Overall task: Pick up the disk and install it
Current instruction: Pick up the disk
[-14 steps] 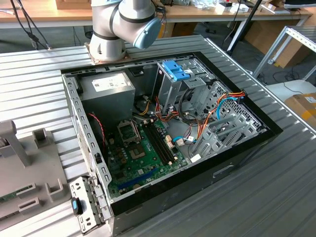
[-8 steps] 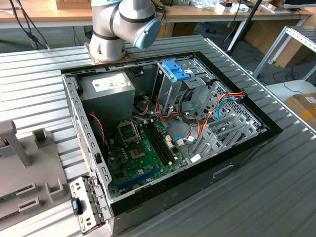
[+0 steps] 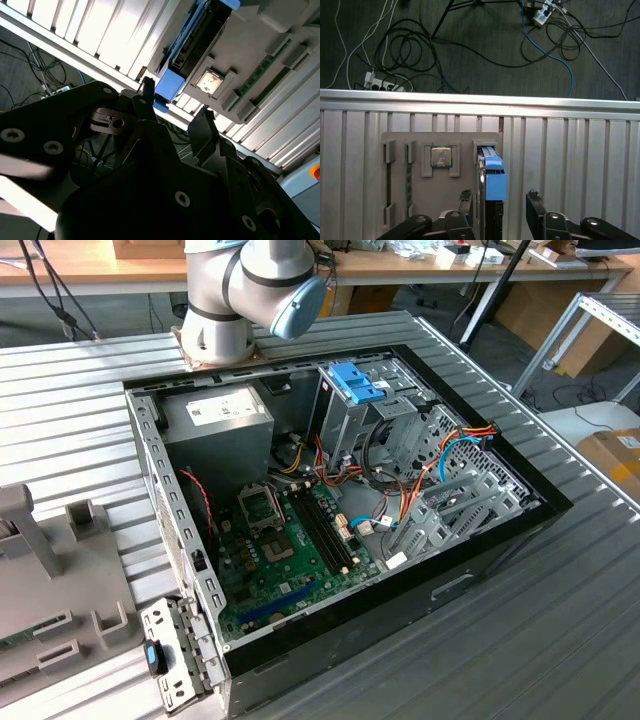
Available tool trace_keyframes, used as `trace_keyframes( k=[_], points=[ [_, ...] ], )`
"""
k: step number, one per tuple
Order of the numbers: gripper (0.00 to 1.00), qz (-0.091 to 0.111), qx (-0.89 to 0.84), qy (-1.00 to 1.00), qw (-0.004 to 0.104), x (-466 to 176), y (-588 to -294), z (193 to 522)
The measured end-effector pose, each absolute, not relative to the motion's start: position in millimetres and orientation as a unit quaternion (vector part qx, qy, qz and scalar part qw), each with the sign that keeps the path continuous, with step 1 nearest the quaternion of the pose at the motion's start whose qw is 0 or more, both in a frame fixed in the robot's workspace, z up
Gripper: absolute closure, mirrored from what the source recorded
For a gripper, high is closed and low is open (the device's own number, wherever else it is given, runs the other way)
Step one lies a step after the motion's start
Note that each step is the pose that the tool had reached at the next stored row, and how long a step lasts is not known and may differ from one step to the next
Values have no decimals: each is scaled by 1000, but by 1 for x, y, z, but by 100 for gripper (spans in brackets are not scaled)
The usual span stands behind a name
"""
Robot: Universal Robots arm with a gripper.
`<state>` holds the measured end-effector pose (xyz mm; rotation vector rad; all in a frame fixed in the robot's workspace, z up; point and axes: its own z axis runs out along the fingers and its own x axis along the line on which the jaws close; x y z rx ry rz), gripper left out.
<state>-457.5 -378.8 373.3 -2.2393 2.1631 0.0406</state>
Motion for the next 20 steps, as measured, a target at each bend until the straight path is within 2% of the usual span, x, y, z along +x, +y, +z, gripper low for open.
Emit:
trace_keyframes(
  k=[5,20],
  points=[
    [46,13,-719,695,14,-457,-379,363],
    [46,13,-719,695,14,-458,-379,359]
  ],
)
